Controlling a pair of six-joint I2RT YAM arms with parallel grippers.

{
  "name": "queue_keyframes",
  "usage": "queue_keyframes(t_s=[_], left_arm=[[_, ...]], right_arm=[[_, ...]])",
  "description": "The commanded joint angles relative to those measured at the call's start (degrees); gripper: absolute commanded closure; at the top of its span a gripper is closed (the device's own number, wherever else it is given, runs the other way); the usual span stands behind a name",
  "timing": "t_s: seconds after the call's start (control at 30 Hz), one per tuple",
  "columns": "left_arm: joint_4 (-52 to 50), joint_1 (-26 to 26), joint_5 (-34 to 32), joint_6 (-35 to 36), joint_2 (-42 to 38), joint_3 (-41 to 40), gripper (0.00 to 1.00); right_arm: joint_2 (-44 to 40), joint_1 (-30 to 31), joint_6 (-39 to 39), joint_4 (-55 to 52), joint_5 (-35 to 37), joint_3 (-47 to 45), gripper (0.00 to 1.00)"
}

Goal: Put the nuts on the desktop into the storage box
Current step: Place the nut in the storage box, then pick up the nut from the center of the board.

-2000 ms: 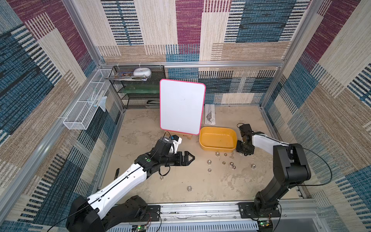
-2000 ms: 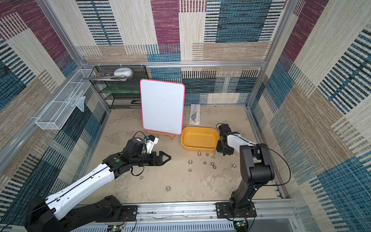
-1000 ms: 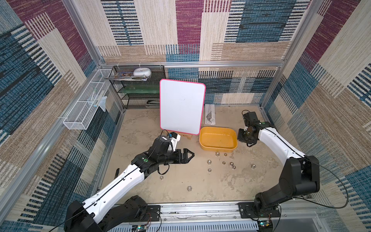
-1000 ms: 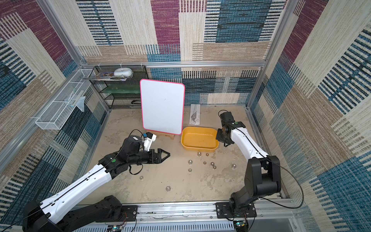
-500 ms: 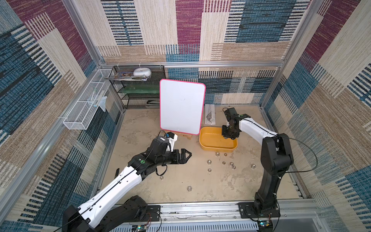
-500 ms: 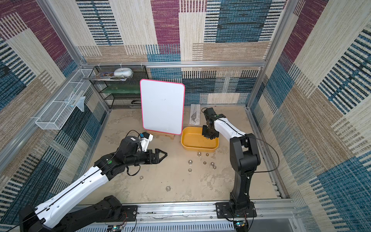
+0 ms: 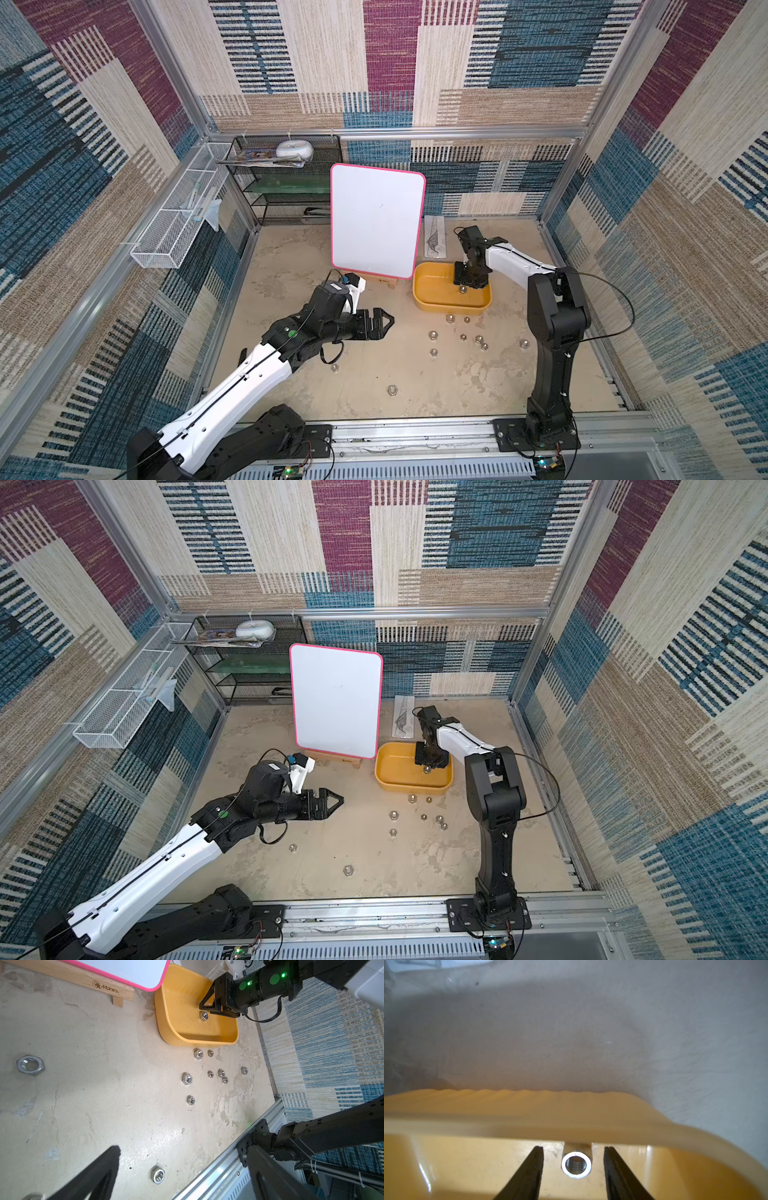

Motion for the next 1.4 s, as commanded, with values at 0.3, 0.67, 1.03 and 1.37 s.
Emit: queue_keyframes(t_s=[0.3, 0.67, 1.03, 1.37], left_arm=[[0.6, 0.0, 5.3, 4.1, 3.4, 2.7, 0.00], [1.6, -0.3, 13.1, 6.2, 8.3, 5.4, 0.00], [2.3, -2.0, 16.2, 6.7, 11.2, 6.9, 0.00], [3.5, -2.5, 15.9, 6.4, 10.1, 6.2, 0.00]], right_arm=[[-16.3, -1.1, 2.7, -6.2, 1.8, -6.2, 0.45], [-34.2, -5.6, 9.6, -8.1, 6.0, -27.1, 0.43], [-42.4, -12.1, 14.0, -6.5, 7.4, -39.5, 0.42], [-40.3, -18.5, 16.7, -2.0, 4.0, -44.7, 0.46]])
